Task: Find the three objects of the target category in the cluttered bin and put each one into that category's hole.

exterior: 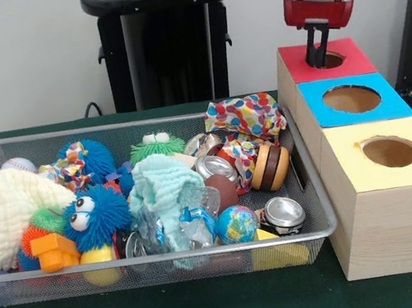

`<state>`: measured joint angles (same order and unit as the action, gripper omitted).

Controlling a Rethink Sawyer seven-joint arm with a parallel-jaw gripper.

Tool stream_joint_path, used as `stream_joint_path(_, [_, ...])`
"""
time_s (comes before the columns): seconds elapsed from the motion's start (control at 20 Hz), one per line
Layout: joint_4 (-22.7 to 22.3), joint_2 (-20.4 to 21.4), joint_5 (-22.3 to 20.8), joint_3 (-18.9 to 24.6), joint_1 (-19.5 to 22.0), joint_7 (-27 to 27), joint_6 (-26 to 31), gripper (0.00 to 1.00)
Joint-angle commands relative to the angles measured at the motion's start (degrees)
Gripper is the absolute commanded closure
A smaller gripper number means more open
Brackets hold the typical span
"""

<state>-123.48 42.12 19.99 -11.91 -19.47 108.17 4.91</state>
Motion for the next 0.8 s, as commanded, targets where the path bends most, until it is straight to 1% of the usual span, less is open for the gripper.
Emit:
stream_joint_path(0.05, [-1.2,-4.47,2.33,2.91,-2.25,14.52,-3.32,1.0])
stream_joint_path(0.2, [-1.26,-4.46,2.48,3.01,-2.41,14.6,-3.31,1.0])
stream_joint_path(0.4, [-1.39,-3.98,2.14,4.32,-0.79,13.83,-3.13,1.0])
stream_joint_path(0.45, [-1.6,-3.13,2.01,4.51,-0.56,13.57,-2.45,1.0])
stream_joint_path(0.6, [-2.68,-1.35,1.61,6.81,1.88,13.03,-1.6,1.0])
stream_joint_path(0.65, [-3.16,0.95,1.8,6.8,1.98,12.61,0.84,1.0])
stream_joint_path(0.8, [-3.66,2.12,1.78,7.49,2.76,12.3,1.86,1.0])
